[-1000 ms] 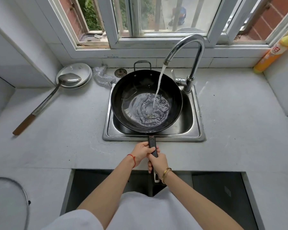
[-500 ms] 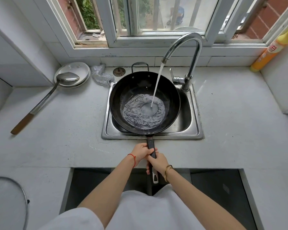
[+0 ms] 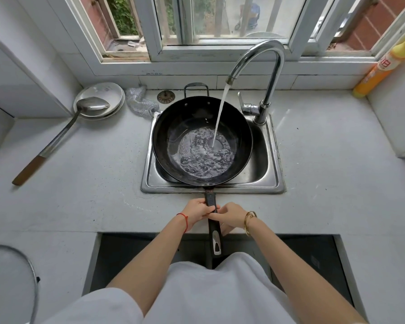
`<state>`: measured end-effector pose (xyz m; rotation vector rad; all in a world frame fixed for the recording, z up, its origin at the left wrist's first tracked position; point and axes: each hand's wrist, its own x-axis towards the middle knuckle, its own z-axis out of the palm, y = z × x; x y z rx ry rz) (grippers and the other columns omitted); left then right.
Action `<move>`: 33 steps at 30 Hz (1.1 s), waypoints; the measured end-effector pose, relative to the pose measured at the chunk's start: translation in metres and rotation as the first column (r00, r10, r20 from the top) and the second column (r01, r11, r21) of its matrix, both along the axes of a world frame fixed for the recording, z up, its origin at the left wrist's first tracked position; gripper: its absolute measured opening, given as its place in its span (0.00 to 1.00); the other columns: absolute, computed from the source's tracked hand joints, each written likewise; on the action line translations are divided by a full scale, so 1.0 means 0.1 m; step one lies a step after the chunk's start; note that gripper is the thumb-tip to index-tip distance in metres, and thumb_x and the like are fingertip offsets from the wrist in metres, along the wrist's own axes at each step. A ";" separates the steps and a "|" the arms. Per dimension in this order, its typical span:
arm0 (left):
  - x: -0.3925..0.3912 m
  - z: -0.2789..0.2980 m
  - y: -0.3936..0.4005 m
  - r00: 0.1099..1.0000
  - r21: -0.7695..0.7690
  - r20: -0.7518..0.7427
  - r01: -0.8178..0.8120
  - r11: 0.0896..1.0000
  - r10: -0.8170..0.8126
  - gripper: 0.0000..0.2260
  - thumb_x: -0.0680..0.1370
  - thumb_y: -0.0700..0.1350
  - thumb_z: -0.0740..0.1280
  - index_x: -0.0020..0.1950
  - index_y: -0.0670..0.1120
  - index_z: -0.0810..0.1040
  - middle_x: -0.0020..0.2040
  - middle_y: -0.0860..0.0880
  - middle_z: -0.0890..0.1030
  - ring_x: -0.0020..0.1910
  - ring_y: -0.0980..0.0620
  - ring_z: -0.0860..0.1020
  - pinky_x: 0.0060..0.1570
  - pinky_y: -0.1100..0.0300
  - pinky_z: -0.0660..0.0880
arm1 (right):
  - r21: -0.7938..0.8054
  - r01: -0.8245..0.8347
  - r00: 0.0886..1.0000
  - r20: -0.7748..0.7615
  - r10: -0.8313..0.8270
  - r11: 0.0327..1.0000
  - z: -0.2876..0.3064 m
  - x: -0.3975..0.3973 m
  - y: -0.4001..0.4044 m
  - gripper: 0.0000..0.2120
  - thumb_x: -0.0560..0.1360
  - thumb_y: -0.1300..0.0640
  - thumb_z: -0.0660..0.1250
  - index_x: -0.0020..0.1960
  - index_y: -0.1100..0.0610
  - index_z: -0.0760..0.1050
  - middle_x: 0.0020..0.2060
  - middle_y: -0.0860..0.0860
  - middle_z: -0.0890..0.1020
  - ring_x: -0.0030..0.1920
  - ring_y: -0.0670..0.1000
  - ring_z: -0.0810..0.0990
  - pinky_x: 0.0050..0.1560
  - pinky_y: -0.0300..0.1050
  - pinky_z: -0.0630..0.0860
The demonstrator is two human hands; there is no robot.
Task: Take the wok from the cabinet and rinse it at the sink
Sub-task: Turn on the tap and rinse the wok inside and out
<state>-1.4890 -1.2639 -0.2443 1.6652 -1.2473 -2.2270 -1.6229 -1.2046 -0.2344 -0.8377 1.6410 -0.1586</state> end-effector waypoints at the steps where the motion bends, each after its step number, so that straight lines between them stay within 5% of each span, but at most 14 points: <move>1: 0.00 0.00 0.00 1.000 0.005 -0.011 0.002 1.000 -0.002 0.14 0.79 0.33 0.64 0.65 0.36 0.76 0.57 0.43 0.82 0.53 0.50 0.81 0.46 0.65 0.78 | -0.005 -0.006 1.000 -0.001 0.006 1.000 0.02 -0.02 -0.01 0.20 0.77 0.47 0.67 0.55 0.65 0.79 0.43 0.59 0.86 0.38 0.54 0.86 0.46 0.44 0.84; 8: 0.04 -0.03 -0.01 0.998 -0.003 -0.043 0.042 0.999 -0.042 0.12 0.79 0.35 0.65 0.63 0.38 0.78 0.56 0.43 0.82 0.52 0.51 0.81 0.46 0.67 0.77 | -0.034 -0.023 0.999 0.030 0.024 0.999 0.10 -0.13 -0.09 0.10 0.78 0.54 0.67 0.47 0.62 0.77 0.46 0.62 0.85 0.37 0.54 0.85 0.47 0.48 0.84; 13: 0.05 -0.02 -0.03 0.997 0.000 -0.054 0.062 0.998 -0.062 0.12 0.80 0.36 0.65 0.63 0.39 0.78 0.55 0.45 0.83 0.51 0.53 0.81 0.41 0.70 0.78 | -0.029 -0.031 0.999 0.036 0.032 0.999 0.11 -0.17 -0.13 0.14 0.78 0.56 0.66 0.55 0.68 0.77 0.47 0.63 0.85 0.39 0.55 0.85 0.44 0.45 0.84; 26: 0.07 -0.05 -0.02 0.995 0.026 -0.087 0.049 0.998 -0.047 0.14 0.79 0.37 0.65 0.65 0.39 0.76 0.58 0.42 0.82 0.55 0.50 0.82 0.45 0.65 0.80 | -0.044 -0.014 1.000 0.017 0.015 0.999 0.16 -0.21 -0.13 0.14 0.78 0.54 0.66 0.54 0.66 0.79 0.44 0.59 0.86 0.36 0.51 0.84 0.40 0.40 0.83; 30: 0.07 -0.05 -0.03 0.993 0.053 -0.112 0.035 0.998 -0.029 0.12 0.80 0.35 0.64 0.63 0.38 0.76 0.56 0.42 0.83 0.53 0.49 0.84 0.50 0.62 0.80 | -0.142 0.200 0.980 0.046 -0.195 0.969 0.32 -0.38 -0.30 0.10 0.78 0.57 0.65 0.47 0.65 0.80 0.39 0.58 0.85 0.32 0.49 0.84 0.37 0.39 0.83; 33: 0.06 -0.05 -0.03 0.992 0.077 -0.128 0.009 0.997 0.001 0.12 0.79 0.33 0.63 0.62 0.36 0.76 0.54 0.42 0.83 0.50 0.49 0.85 0.48 0.63 0.80 | -0.197 0.518 0.848 0.243 -0.470 0.833 0.45 -0.56 -0.48 0.11 0.80 0.61 0.62 0.46 0.67 0.79 0.35 0.58 0.82 0.27 0.47 0.82 0.35 0.39 0.81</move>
